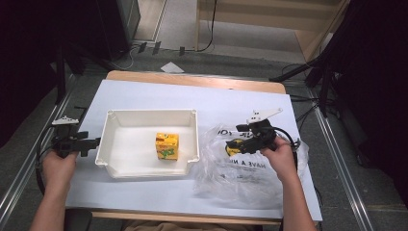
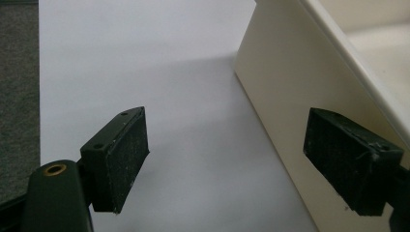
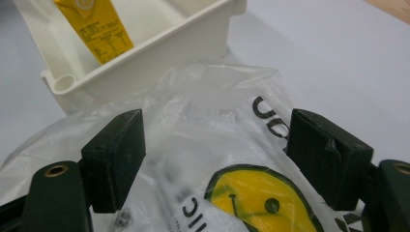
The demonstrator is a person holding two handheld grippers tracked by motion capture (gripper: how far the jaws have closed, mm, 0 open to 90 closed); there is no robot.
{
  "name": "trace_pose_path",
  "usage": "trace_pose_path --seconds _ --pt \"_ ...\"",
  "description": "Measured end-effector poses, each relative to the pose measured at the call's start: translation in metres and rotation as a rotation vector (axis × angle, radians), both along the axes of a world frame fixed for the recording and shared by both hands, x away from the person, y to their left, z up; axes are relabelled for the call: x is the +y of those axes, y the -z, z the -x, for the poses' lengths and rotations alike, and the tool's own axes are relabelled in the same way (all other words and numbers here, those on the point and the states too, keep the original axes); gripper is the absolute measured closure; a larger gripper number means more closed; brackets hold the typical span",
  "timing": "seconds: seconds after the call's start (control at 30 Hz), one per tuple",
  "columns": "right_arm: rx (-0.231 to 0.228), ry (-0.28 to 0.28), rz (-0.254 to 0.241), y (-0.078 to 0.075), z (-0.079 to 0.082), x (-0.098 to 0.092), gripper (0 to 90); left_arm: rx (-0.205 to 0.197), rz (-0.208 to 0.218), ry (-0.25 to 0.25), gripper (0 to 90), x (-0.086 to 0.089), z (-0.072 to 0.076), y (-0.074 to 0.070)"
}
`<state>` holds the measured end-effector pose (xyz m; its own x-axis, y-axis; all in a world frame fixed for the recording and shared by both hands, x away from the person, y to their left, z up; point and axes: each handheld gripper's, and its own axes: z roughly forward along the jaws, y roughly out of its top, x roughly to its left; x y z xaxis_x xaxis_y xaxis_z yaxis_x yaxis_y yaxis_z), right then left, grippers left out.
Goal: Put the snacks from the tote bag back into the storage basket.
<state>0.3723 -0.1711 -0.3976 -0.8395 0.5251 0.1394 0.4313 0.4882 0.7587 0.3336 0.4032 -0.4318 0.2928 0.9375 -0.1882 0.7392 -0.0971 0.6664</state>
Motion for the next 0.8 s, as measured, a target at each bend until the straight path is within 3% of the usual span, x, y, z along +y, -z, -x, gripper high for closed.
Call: trace_pose_path --seconds 0.4,0.8 --pt "0.011 0.055 0.011 0.006 -0.007 -0.01 22.8 0.005 -0.003 0.003 17.2 0.0 0.0 0.0" --pt "0.003 0.048 0.016 0.007 -0.007 -0.005 22.8 0.012 -0.005 0.001 17.3 -0.001 -0.001 0.001"
